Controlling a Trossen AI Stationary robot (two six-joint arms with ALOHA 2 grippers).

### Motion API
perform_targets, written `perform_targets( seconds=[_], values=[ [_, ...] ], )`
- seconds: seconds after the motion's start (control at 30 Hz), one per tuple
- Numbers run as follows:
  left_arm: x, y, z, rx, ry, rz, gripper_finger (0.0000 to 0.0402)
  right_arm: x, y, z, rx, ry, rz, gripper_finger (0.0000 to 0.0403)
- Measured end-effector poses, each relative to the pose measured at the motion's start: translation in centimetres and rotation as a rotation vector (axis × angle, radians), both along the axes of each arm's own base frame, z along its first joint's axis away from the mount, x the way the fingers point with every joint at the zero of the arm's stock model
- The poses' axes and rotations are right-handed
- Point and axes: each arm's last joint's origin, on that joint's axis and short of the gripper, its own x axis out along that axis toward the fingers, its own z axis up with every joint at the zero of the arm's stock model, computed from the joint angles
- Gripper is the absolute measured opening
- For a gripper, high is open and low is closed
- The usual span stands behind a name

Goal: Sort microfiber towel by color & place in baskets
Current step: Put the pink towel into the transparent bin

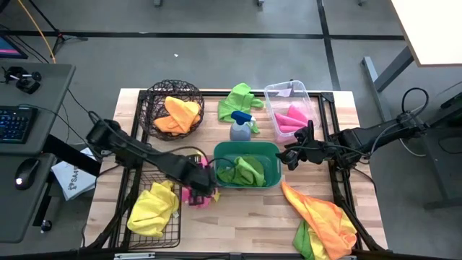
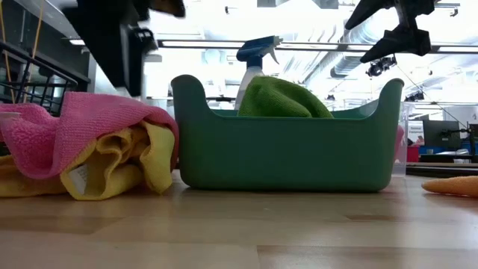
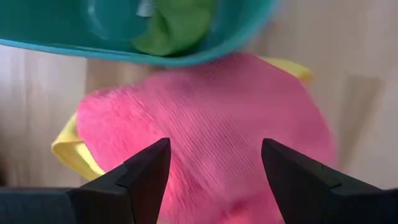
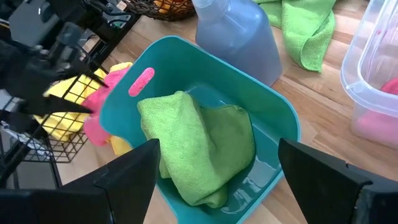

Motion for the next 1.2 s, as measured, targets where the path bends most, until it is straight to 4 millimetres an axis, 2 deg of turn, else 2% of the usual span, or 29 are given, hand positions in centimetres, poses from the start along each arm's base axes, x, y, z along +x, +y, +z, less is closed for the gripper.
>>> perform_targets(
  seconds=[0.2,0.3,0.37,0.5,0.53,0.6,0.77,0.87,0.93,1.07,1.2],
  values=[
    [0.9,-0.1,-2.0,0.102,0.021,0.06,0.0238,0.0,0.0,0.0,-0.01,0.003,0.007,0.0323],
    [1.1,-0.2,-2.6,0.109,0.039,0.059,0.0221,0.0,0.0,0.0,-0.016,0.006,0.011,0.0323],
    [1.1,-0.2,-2.7,0.103,0.042,0.057,0.0181,0.0,0.0,0.0,-0.017,0.007,0.011,0.0323],
    [0.5,-0.4,-1.4,0.059,0.02,0.041,0.0035,0.0,0.0,0.0,-0.017,0.007,0.011,0.0323],
    [0.2,-0.3,-0.7,0.044,0.001,0.045,0.0019,0.0,0.0,0.0,-0.017,0.007,0.011,0.0323],
    [-0.7,-0.1,1.2,0.019,-0.032,0.04,0.0015,0.0,0.0,0.0,-0.015,0.004,0.014,0.0323],
    [-3.1,0.9,9.2,-0.037,-0.263,-0.034,0.0004,0.3,0.4,0.5,-0.027,-0.053,0.035,0.0323],
    [-4.5,2.0,13.8,0.046,-0.457,-0.008,0.0001,0.8,0.7,1.3,-0.068,-0.148,0.048,0.0323],
    [-5.0,3.0,16.1,0.133,-0.562,0.027,0.0001,1.2,0.7,1.9,-0.097,-0.215,0.048,0.0323],
    [-4.9,4.9,19.4,0.28,-0.694,0.032,0.0001,1.8,0.4,3.1,-0.134,-0.328,0.024,0.0323],
    [-3.5,7.1,21.5,0.432,-0.81,0.0,0.0,2.3,0.1,4.4,-0.15,-0.449,0.013,0.0323]
  ],
)
